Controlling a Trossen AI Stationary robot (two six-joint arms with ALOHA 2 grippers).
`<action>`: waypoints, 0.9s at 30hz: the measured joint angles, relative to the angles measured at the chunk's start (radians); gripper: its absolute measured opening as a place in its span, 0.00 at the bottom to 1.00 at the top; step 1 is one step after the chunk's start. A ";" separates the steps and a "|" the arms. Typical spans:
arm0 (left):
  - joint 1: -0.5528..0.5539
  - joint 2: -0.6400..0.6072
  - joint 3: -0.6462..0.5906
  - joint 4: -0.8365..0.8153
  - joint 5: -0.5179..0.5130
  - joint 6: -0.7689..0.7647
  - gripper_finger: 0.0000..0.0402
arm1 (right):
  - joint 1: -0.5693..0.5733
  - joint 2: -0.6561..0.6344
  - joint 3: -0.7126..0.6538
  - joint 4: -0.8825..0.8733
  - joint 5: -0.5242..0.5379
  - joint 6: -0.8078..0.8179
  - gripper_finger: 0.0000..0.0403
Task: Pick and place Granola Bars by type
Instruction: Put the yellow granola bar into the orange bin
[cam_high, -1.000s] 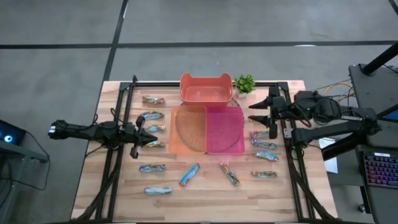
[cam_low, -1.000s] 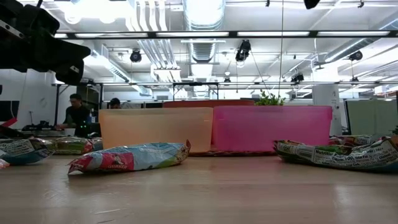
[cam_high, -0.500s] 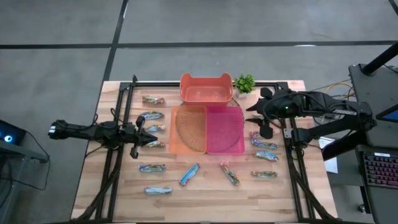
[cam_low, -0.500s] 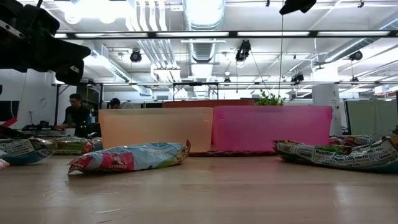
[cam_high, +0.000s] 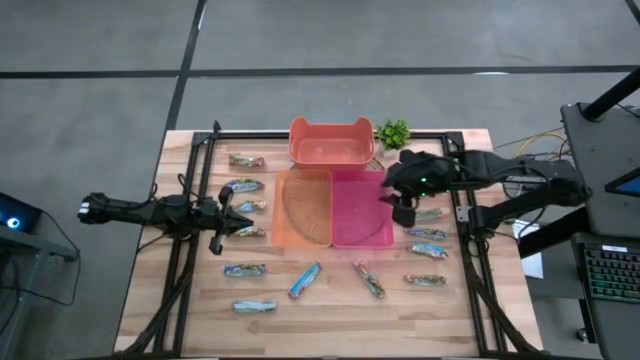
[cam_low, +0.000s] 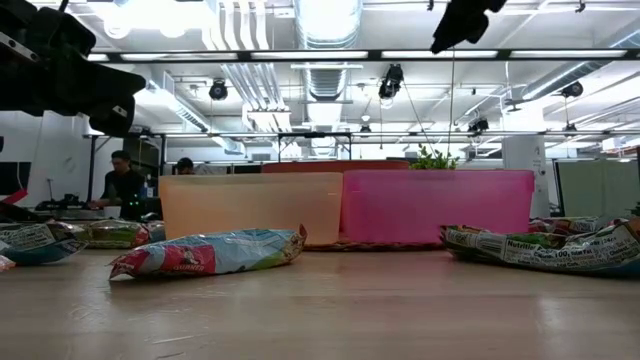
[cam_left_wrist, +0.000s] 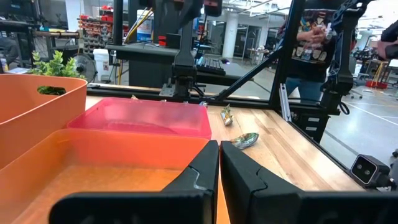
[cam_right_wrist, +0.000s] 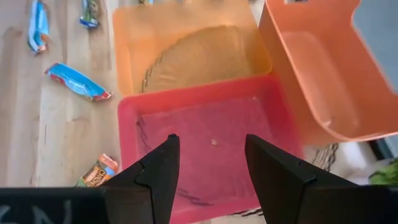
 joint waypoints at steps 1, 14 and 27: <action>0.000 0.000 0.000 0.000 0.000 0.000 0.00 | 0.000 0.012 0.000 0.000 -0.001 0.018 0.42; 0.000 0.000 0.000 0.000 0.000 0.000 0.00 | 0.055 0.157 0.000 0.001 -0.054 0.338 0.42; 0.000 0.000 0.000 0.000 0.000 0.000 0.00 | 0.217 0.312 0.082 -0.029 0.041 0.789 0.42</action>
